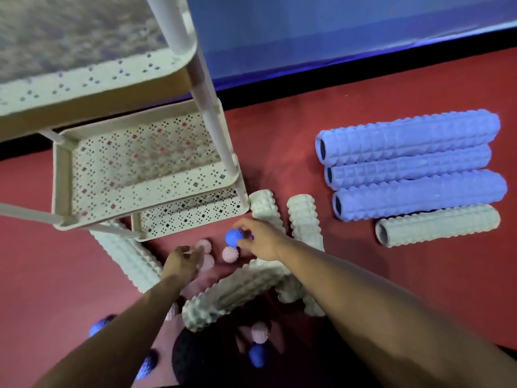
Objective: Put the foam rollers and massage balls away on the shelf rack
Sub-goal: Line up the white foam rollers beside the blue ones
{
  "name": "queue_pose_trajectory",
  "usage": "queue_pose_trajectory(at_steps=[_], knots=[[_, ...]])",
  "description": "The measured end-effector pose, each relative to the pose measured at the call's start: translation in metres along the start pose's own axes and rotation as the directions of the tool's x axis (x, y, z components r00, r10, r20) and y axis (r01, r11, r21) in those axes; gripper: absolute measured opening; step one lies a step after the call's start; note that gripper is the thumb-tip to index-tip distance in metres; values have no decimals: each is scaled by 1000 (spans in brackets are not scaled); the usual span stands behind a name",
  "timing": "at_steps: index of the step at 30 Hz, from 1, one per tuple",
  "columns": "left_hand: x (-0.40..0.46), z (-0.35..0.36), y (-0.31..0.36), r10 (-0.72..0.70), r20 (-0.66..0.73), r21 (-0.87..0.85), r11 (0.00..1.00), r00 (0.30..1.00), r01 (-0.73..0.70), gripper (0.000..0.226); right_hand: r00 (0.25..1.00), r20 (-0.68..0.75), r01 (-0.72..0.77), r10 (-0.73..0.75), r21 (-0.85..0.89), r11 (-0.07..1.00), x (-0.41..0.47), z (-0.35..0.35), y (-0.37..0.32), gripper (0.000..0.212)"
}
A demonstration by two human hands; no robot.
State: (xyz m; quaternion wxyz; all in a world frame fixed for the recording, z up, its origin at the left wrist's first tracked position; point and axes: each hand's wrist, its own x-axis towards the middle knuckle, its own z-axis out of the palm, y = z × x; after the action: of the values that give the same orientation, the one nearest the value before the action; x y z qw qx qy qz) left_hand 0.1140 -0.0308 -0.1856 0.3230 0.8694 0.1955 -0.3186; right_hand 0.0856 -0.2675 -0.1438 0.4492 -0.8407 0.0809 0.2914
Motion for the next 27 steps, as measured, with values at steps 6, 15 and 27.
queue_pose_trajectory(at_steps=[6,15,27], knots=[[-32,16,8,240,189,97,960,952,-261,35,994,-79,-69,79,124,990,-7,-11,10,33],[-51,55,-11,251,504,482,712,827,-510,107,969,-196,-100,149,236,966,-49,-50,31,33],[-103,27,75,275,465,86,932,842,-352,63,985,-89,-130,144,147,981,-110,-113,13,20]])
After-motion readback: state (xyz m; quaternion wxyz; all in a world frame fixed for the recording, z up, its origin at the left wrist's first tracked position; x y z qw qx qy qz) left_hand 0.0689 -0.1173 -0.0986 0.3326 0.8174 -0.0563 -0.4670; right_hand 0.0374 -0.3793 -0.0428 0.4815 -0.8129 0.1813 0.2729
